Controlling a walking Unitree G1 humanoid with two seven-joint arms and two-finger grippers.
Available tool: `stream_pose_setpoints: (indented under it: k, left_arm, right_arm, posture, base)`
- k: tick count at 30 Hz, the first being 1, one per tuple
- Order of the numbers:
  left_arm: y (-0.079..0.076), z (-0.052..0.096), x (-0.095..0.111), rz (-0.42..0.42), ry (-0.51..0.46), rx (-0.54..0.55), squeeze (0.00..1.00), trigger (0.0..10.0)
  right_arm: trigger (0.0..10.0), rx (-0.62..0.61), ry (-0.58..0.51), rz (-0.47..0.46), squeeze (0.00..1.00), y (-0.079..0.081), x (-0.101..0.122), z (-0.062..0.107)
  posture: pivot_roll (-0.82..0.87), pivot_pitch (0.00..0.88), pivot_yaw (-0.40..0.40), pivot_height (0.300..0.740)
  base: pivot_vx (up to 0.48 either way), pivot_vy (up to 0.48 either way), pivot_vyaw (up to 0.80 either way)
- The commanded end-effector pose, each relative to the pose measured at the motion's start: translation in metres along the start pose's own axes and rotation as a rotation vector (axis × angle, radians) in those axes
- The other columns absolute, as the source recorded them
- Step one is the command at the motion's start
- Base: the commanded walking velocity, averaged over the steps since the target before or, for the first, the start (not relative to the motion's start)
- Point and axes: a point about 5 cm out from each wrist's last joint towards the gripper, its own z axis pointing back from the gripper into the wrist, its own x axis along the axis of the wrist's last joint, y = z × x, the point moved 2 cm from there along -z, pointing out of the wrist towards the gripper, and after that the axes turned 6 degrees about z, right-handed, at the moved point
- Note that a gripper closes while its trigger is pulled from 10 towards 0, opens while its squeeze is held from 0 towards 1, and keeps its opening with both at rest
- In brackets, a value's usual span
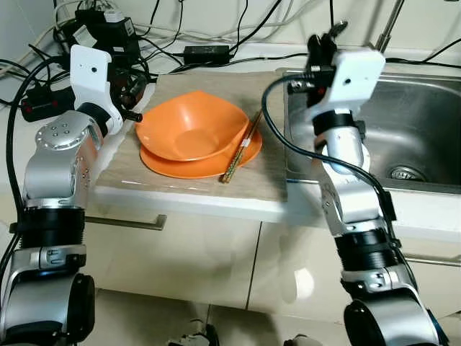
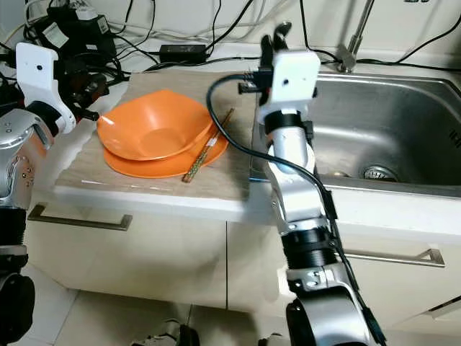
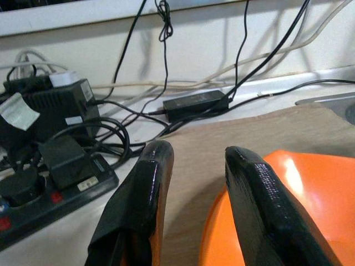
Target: Kitchen organization
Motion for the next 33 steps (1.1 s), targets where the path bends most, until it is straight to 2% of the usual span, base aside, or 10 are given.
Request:
stream_pose_setpoints:
  k: [1,6,11,16,24,25,26,31,32,33]
  left_arm:
    - [-0.003,0.002,0.010,0.019,-0.029,-0.005,0.00,10.0]
    - [-0.017,0.003,0.024,0.032,-0.058,-0.064,0.00,10.0]
    - [-0.015,0.005,0.021,0.027,-0.044,-0.063,0.00,10.0]
    - [-0.012,0.011,0.017,0.034,-0.023,-0.052,0.00,10.0]
    - [-0.010,0.013,0.016,0.033,-0.017,-0.048,0.00,10.0]
    - [-0.010,0.013,0.017,0.030,-0.016,-0.049,0.00,10.0]
    - [-0.010,0.013,0.017,0.030,-0.016,-0.049,0.00,10.0]
    - [-0.009,0.013,0.019,0.020,-0.013,-0.051,0.00,10.0]
    - [-0.009,0.013,0.020,0.019,-0.013,-0.053,0.00,10.0]
    - [-0.009,0.014,0.020,0.018,-0.012,-0.054,0.00,10.0]
  right_arm:
    - [0.0,-0.031,-0.024,0.047,0.00,-0.010,0.001,0.001]
    - [0.0,-0.069,0.032,0.135,0.00,-0.027,-0.021,0.007]
    - [0.0,-0.084,0.056,0.184,0.00,-0.033,-0.031,0.009]
    - [0.0,-0.140,0.128,0.251,0.00,-0.054,-0.054,0.012]
    - [0.0,-0.182,0.168,0.309,0.00,-0.072,-0.065,0.008]
    - [0.0,-0.210,0.217,0.307,0.00,-0.078,-0.075,0.010]
    - [0.0,-0.210,0.217,0.307,0.00,-0.078,-0.075,0.010]
    - [0.0,-0.274,0.382,0.287,0.00,-0.090,-0.105,0.025]
    - [0.0,-0.284,0.401,0.274,0.09,-0.091,-0.108,0.027]
    - [0.0,-0.290,0.408,0.271,1.00,-0.091,-0.109,0.028]
  posture:
    - [0.00,0.000,0.064,0.707]
    - [0.00,0.000,0.066,0.707]
    - [0.00,0.000,0.068,0.707]
    - [0.01,0.000,0.067,0.707]
    - [0.02,0.000,0.067,0.707]
    - [0.02,0.000,0.070,0.707]
    - [0.02,0.000,0.070,0.707]
    - [0.03,0.000,0.073,0.707]
    - [0.03,0.000,0.073,0.707]
    - [0.03,0.000,0.074,0.707]
  base:
    - [0.000,0.000,0.00]
    - [0.000,0.000,0.00]
    - [0.000,0.000,0.00]
    - [0.000,0.000,0.00]
    - [0.000,0.000,0.00]
    - [0.000,0.000,0.00]
    - [0.000,0.000,0.00]
    - [0.000,0.000,0.00]
    - [0.000,0.000,0.00]
    - [0.000,0.000,0.00]
